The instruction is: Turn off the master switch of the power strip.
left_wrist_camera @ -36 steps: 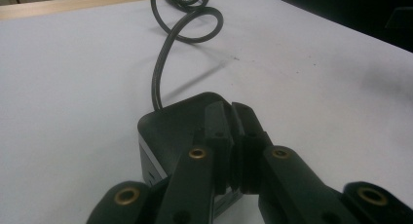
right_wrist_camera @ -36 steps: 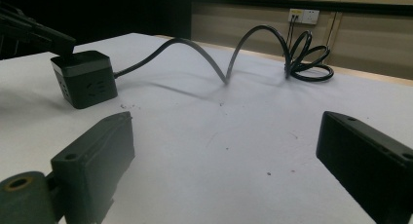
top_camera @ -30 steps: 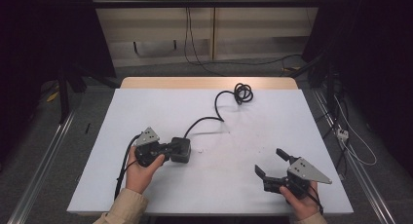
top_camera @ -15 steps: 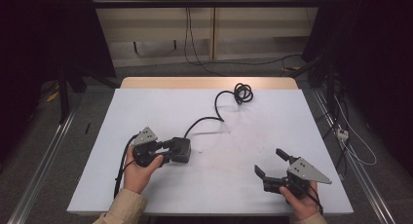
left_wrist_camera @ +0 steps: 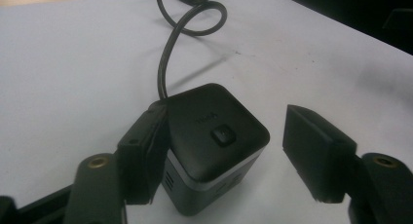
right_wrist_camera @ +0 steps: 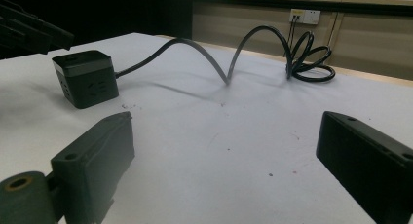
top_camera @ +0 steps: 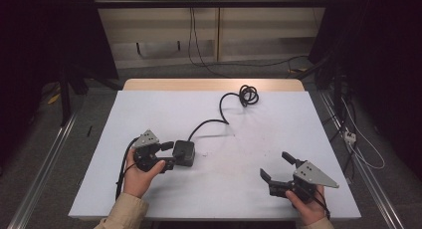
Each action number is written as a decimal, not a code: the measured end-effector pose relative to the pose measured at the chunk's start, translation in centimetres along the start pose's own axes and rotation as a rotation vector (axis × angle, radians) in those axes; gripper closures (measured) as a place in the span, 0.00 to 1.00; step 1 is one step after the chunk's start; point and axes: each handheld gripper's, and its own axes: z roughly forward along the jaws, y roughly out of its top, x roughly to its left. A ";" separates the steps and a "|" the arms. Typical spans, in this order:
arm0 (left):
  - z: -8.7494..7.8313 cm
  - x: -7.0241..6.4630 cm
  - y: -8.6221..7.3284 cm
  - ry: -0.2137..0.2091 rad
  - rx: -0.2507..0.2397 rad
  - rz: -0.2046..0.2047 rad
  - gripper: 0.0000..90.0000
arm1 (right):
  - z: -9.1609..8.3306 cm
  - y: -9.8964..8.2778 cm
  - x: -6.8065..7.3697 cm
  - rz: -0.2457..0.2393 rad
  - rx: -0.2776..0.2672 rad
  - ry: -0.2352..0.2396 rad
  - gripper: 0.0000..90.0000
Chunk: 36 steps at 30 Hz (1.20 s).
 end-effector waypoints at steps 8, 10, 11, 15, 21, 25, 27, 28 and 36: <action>-0.6 0.0 0.0 -0.008 0.000 0.013 0.27 | 0.0 0.0 -0.1 -0.001 -0.001 -0.001 0.07; -0.7 0.0 -0.1 -0.012 -0.004 0.009 0.24 | 0.0 0.0 -0.1 0.000 -0.001 -0.001 0.07; -0.8 0.0 -0.1 -0.014 -0.004 0.009 0.24 | 0.0 0.0 -0.1 0.000 -0.002 -0.001 0.07; -1.0 0.1 -0.3 -0.017 0.003 0.003 0.20 | -0.1 0.0 -0.1 0.001 -0.003 -0.001 0.07; -1.5 0.4 -0.6 -0.031 -0.012 -0.007 0.18 | -0.1 0.0 -0.1 0.001 -0.003 -0.004 0.07; -2.0 0.6 -0.8 -0.024 -0.020 -0.010 0.17 | -0.1 0.0 -0.1 0.002 -0.003 -0.003 0.07; -2.2 0.6 -0.8 -0.023 -0.018 -0.013 0.17 | -0.1 0.0 -0.1 0.002 -0.003 -0.003 0.07; -2.3 0.7 -0.9 -0.023 -0.020 -0.015 0.17 | -0.2 0.0 -0.1 0.002 -0.003 -0.004 0.07; -3.1 1.1 -1.3 -0.017 -0.026 -0.025 0.12 | -0.1 0.1 -0.1 0.000 -0.003 -0.005 0.07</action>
